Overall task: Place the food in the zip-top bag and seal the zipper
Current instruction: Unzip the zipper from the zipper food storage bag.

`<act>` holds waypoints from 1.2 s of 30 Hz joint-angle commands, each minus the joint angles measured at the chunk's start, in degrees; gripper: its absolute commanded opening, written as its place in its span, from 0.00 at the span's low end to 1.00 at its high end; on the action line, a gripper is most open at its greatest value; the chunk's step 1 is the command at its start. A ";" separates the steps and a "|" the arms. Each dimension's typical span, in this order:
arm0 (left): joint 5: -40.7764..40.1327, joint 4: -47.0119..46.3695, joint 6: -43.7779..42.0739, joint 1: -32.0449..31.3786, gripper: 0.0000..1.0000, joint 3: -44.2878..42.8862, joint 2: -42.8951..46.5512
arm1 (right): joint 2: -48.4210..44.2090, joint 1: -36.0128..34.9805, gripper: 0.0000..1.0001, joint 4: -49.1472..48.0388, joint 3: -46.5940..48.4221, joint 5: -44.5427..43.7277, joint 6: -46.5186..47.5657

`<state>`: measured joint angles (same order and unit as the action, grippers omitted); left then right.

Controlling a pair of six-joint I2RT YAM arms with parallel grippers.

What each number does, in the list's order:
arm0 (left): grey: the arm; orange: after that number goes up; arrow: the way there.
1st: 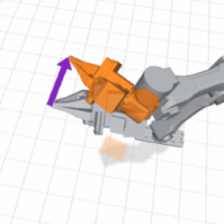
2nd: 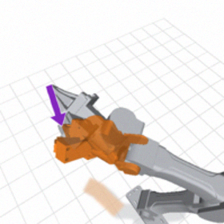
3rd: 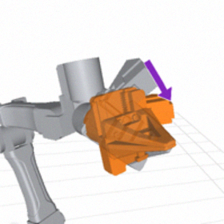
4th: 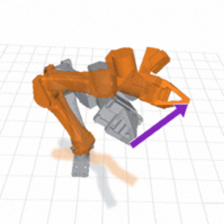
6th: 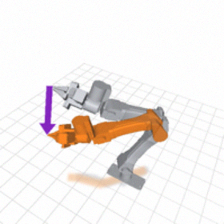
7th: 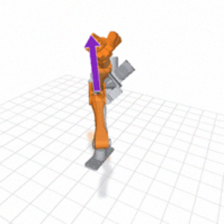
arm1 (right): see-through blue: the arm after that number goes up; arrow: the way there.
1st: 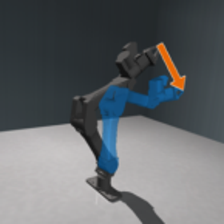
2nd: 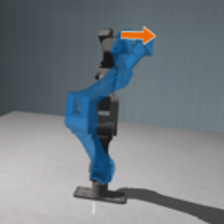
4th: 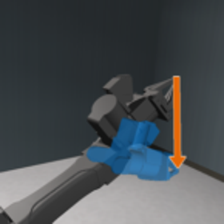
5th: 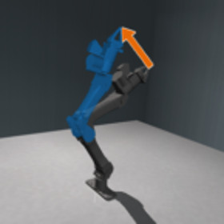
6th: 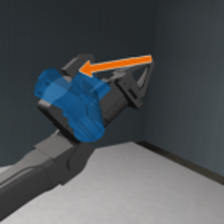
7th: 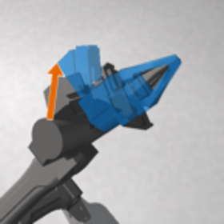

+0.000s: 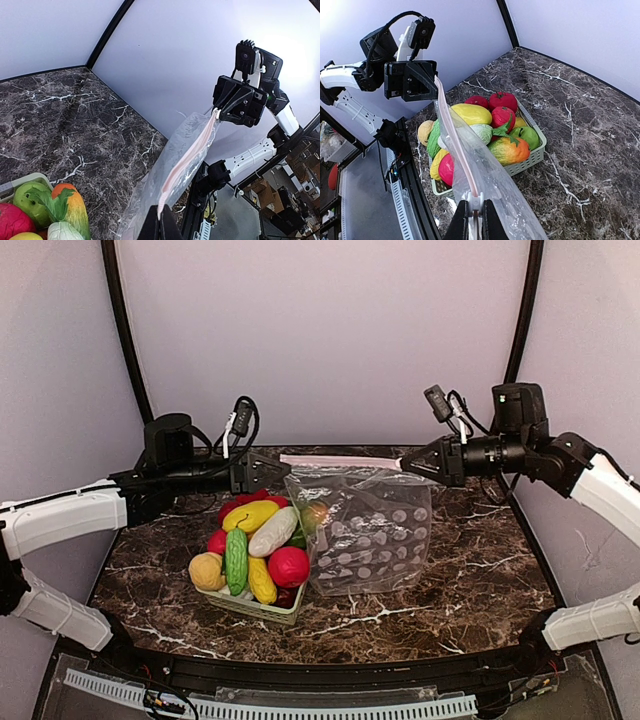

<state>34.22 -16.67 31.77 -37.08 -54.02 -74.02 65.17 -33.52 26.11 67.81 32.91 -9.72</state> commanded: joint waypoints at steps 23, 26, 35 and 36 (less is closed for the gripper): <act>-0.82 1.24 -1.55 5.22 0.01 3.93 5.09 | -3.31 6.10 0.05 8.19 2.25 -6.00 0.42; 1.21 1.83 -3.83 5.19 0.01 3.82 5.01 | -3.16 6.10 0.10 6.84 2.53 -6.37 -2.49; -1.28 0.31 -4.56 0.58 0.01 3.58 4.38 | -3.07 6.10 0.48 -0.05 0.93 -10.50 -12.40; -3.64 -0.32 -4.50 -0.96 0.01 3.60 4.34 | -2.81 6.10 0.52 0.79 1.58 -12.68 -13.35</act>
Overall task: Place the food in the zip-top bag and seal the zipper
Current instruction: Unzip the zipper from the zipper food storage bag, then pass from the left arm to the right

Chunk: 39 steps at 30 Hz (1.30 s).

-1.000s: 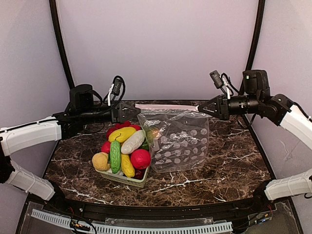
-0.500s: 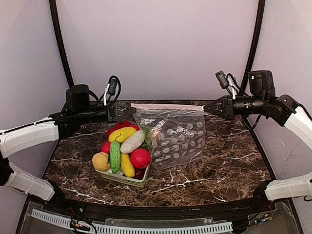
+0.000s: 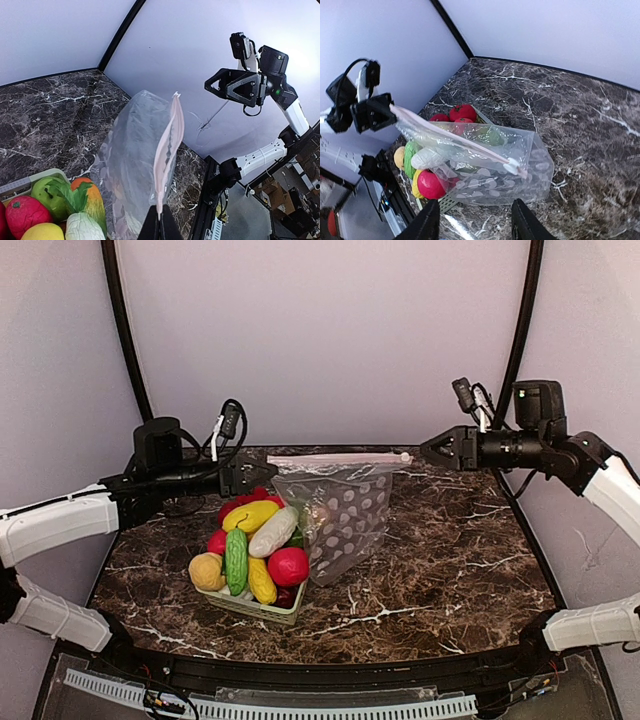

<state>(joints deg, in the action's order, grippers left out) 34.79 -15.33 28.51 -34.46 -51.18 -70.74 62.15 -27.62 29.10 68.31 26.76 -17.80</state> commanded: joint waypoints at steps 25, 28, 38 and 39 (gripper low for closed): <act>-33.20 -2.71 -12.22 -21.19 0.01 -3.04 -4.24 | -1.47 -3.88 0.75 -17.78 -9.69 -6.94 -33.12; -36.91 -2.25 -15.29 -22.89 0.01 -2.90 -5.27 | 1.50 -6.21 0.74 -20.29 -9.65 -5.63 -34.42; -40.79 -3.46 -17.37 -25.20 0.01 -0.92 -6.09 | 5.35 -9.62 0.52 -24.40 -11.79 -6.96 -38.10; -41.04 -3.51 -17.23 -25.24 0.01 -0.89 -6.13 | 5.15 -9.83 0.51 -24.27 -11.93 -7.61 -38.37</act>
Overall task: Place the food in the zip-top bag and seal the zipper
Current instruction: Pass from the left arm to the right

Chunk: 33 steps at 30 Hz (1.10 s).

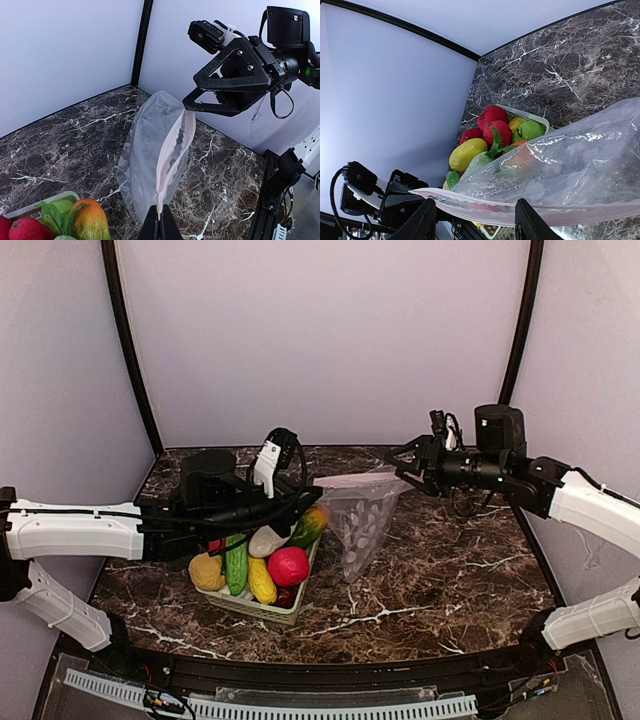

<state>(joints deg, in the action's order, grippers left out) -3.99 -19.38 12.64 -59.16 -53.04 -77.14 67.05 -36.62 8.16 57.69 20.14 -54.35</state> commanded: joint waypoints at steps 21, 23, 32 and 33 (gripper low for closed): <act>-5.52 -2.46 2.37 -0.71 0.01 2.87 -1.17 | -2.95 -1.43 0.56 -1.03 -4.92 -8.80 -4.41; -5.58 -2.43 2.57 -0.74 0.01 2.93 -1.32 | -3.09 -1.60 0.55 -1.59 -5.68 -9.24 -5.18; -5.65 -3.10 2.86 -0.65 0.01 2.19 -2.36 | -7.08 -1.87 0.55 -0.35 -9.13 -12.98 -7.20; -5.36 -3.37 2.94 -0.68 0.01 2.14 -2.76 | -7.13 -1.85 0.54 -0.53 -9.53 -13.03 -7.53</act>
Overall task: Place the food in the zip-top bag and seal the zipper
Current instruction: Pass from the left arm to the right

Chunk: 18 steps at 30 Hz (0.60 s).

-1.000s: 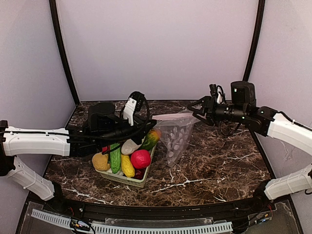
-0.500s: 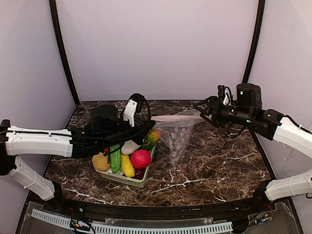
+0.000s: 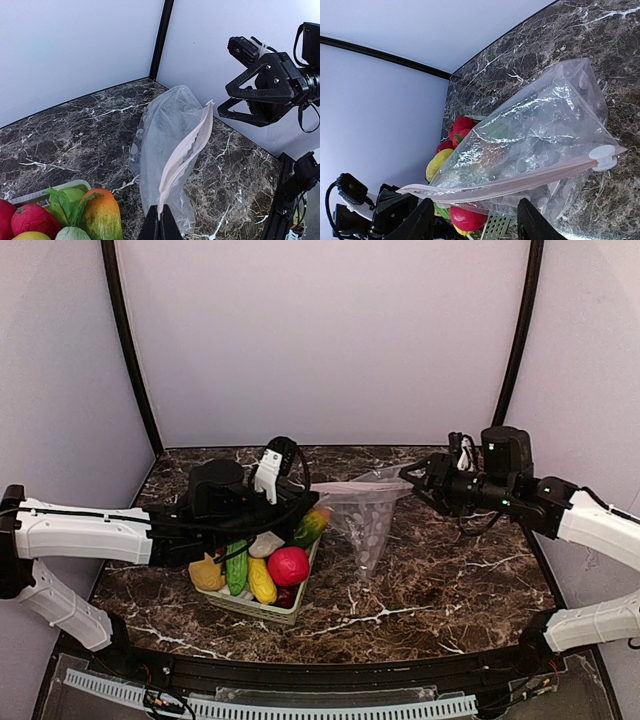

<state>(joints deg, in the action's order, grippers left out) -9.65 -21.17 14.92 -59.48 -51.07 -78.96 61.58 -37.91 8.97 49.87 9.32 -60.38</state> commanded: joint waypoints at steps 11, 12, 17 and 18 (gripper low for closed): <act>1.70 -2.76 1.06 -0.54 0.01 0.09 -2.13 | 2.73 -0.67 0.41 -6.31 -2.09 2.53 -2.88; 1.53 -2.81 1.11 -0.54 0.01 0.09 -2.15 | 2.71 -0.67 0.41 -6.33 -2.20 2.42 -3.11; 0.44 -2.66 1.61 -0.66 0.01 -0.04 -2.33 | 0.73 -0.73 0.41 -6.27 -4.08 0.24 -4.67; 0.30 -2.65 1.65 -0.64 0.01 -0.01 -2.34 | 0.07 -0.70 0.41 -6.33 -4.72 -0.43 -5.08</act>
<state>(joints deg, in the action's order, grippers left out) -8.49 -22.68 15.73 -59.79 -51.09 -81.34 63.90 -38.13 4.64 47.24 10.66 -63.66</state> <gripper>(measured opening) 0.010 0.413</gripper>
